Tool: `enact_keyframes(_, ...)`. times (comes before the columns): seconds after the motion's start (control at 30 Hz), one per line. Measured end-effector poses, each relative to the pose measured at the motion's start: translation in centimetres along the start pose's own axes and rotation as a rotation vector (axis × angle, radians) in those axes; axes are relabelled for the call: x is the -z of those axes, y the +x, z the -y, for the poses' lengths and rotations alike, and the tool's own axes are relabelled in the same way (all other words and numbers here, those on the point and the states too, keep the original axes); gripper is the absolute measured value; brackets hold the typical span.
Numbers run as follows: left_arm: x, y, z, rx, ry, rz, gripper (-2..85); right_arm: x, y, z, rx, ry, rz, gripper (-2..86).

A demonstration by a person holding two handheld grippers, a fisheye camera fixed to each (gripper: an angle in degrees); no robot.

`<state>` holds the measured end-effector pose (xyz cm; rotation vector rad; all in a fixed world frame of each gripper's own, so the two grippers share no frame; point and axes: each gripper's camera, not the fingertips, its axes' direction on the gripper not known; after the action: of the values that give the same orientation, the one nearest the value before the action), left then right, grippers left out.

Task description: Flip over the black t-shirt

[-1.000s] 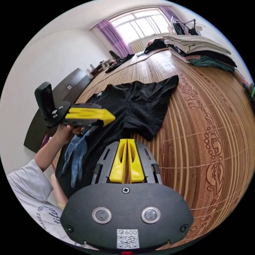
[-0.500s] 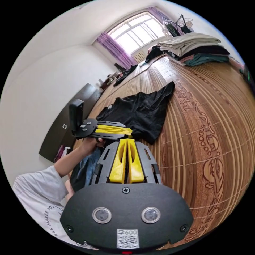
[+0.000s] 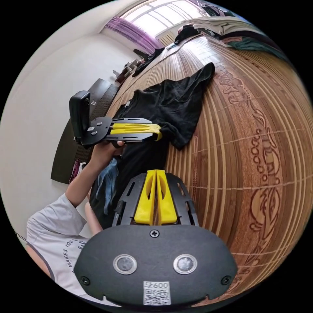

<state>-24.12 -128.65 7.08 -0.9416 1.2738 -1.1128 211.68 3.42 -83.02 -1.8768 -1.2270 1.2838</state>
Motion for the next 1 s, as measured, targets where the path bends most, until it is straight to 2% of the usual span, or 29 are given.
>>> enact_keyframes(0.13, -0.9, 1.2, 0.1, 0.009, -0.011, 0.023, 1.1, 1.4, -2.0, -1.3, 0.043, 0.005, -0.183, -0.8)
enact_keyframes(0.2, -1.4, 0.8, 0.0, 0.014, -0.009, -0.004, 1.4, 1.7, -3.4, -2.0, 0.106, 0.083, -0.124, -0.8)
enact_keyframes(0.27, -2.0, 0.1, -0.1, 0.046, -0.008, -0.045, 1.5, 1.1, -4.1, -1.5, 0.136, 0.2, 0.068, -0.8)
enact_keyframes(0.3, -2.1, 0.1, -0.1, 0.052, -0.008, -0.05, 1.4, 0.4, -4.1, -1.2, 0.142, 0.185, 0.084, -0.8)
enact_keyframes(0.37, -2.6, 0.3, -0.5, 0.087, 0.006, -0.058, 0.8, -3.4, -2.8, 0.1, 0.104, -0.008, -0.007, -0.8)
enact_keyframes(0.43, -3.0, 1.1, -1.1, 0.099, 0.028, -0.045, 0.6, -2.3, -1.1, -0.5, 0.077, 0.028, 0.076, -0.8)
enact_keyframes(0.57, -3.9, 4.6, -1.8, 0.097, 0.059, 0.041, 0.4, 0.9, 2.0, -3.1, 0.052, -0.064, 0.123, -0.8)
enact_keyframes(0.67, -4.8, 7.0, -1.4, 0.09, 0.055, 0.095, 0.3, 2.9, 2.3, -5.1, 0.069, -0.056, 0.056, -0.8)
enact_keyframes(0.8, -5.7, 7.6, -1.3, 0.12, 0.062, 0.068, 0.4, 3.2, 1.1, -5.5, 0.111, -0.019, -0.028, -0.8)
enact_keyframes(0.9, -6.4, 8.4, -1.0, 0.143, 0.066, 0.048, 0.4, 2.2, -1.6, -4.9, 0.247, 0.005, 0.035, -0.8)
enact_keyframes(1.0, -7.2, 10.6, -0.4, 0.141, 0.066, 0.074, 0.4, -1.7, -2.7, -3.5, 0.296, -0.152, -0.048, -0.9)
